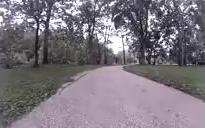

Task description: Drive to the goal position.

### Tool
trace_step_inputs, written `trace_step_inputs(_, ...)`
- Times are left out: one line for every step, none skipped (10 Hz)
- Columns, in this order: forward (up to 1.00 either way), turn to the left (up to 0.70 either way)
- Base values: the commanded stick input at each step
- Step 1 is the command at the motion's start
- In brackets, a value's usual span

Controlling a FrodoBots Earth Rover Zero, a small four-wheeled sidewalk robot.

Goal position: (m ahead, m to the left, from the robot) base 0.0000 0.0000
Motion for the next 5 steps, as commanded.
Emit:
trace_step_inputs(0.7,0.01)
trace_step_inputs(0.7,0.01)
trace_step_inputs(0.7,0.01)
trace_step_inputs(0.7,0.01)
trace_step_inputs(0.7,0.01)
